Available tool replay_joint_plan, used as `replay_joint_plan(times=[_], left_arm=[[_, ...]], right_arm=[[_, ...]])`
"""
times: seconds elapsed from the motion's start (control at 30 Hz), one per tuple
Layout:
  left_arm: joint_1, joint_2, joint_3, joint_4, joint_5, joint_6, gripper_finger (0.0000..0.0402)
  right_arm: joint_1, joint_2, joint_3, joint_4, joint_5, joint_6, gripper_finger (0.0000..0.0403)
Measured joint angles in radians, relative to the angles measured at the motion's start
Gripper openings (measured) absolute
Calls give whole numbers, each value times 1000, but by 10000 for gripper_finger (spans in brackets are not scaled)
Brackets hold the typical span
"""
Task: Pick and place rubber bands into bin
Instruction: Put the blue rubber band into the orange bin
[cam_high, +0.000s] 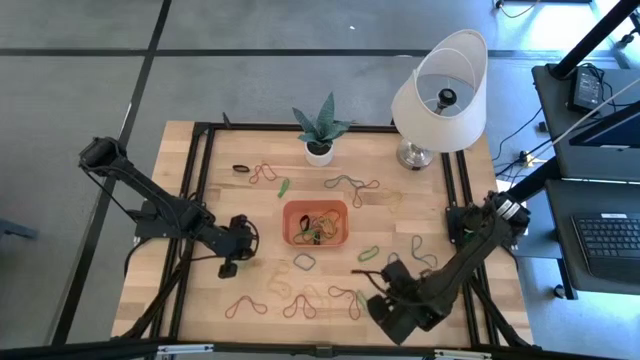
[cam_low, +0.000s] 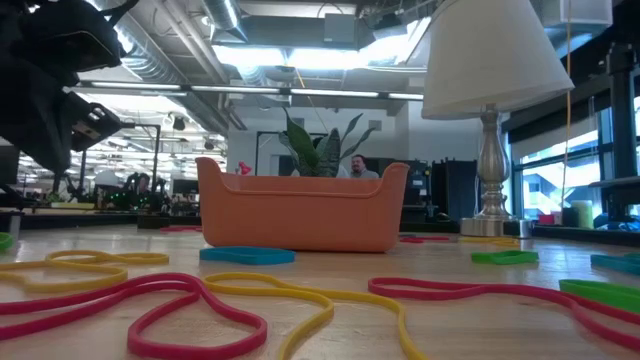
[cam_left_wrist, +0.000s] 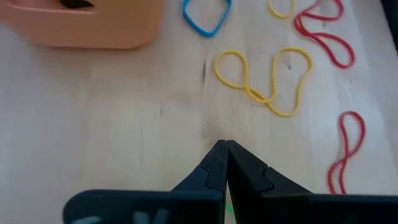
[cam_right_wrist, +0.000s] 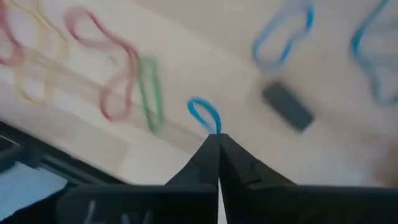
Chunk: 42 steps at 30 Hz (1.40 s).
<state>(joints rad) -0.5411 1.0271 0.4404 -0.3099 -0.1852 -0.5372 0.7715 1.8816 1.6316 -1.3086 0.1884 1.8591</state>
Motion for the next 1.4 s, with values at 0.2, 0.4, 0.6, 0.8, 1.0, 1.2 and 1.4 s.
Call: replay_joint_plan(times=[0.2,0.4,0.6,0.8,1.0,1.2,1.4], left_arm=[[0,0,0,0,-69,25,3],[0,0,0,0,-83,27,3],[0,0,0,0,-94,27,3],[0,0,0,0,-95,26,3],[0,0,0,-2,-95,-1,3],[0,0,0,-1,-132,-3,3],[0,0,0,-1,-153,-3,3]], right_arm=[[-99,0,173,-133,184,-226,2],[-254,-1,309,-119,271,-569,1],[-431,-2,335,22,262,-916,1],[-568,-2,268,242,161,-1188,0],[-670,-2,123,419,55,-1321,0],[-718,-1,-83,586,-47,-1372,0],[-721,0,-248,739,-117,-1372,0]])
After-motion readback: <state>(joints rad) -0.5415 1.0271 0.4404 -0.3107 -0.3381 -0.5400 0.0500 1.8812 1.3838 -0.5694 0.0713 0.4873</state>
